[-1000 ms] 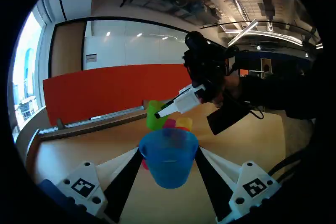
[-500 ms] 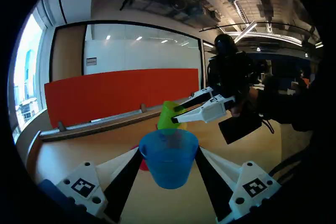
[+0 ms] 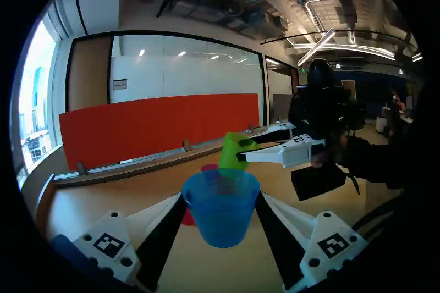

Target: Pour water

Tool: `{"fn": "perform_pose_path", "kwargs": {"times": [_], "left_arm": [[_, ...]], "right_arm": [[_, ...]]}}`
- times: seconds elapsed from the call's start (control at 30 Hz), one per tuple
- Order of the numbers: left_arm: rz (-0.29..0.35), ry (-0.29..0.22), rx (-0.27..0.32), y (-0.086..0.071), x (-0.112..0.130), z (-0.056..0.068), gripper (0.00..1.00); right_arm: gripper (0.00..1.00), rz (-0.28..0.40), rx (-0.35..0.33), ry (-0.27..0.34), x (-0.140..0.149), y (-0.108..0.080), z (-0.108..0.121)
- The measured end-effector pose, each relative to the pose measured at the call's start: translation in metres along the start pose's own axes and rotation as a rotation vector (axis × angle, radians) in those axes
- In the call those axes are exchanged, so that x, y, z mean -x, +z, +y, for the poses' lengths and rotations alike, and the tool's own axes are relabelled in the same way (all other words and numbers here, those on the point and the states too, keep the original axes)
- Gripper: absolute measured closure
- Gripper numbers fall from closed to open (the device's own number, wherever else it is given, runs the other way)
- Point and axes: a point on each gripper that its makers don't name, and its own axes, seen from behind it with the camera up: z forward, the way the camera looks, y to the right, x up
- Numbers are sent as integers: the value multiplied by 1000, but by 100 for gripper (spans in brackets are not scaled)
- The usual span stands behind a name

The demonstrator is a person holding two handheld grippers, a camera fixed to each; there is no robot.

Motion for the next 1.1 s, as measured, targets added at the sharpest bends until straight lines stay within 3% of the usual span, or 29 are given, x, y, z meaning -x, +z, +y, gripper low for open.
{"fn": "perform_pose_path", "kwargs": {"times": [0.77, 1.1], "left_arm": [[5, -17, 7, 3, -1, 6, 14], [6, -20, 11, 6, -1, 6, 14]], "right_arm": [[9, 232, 21, -56, -33, -29, -16], [9, 266, 27, -62, -36, -34, -15]]}}
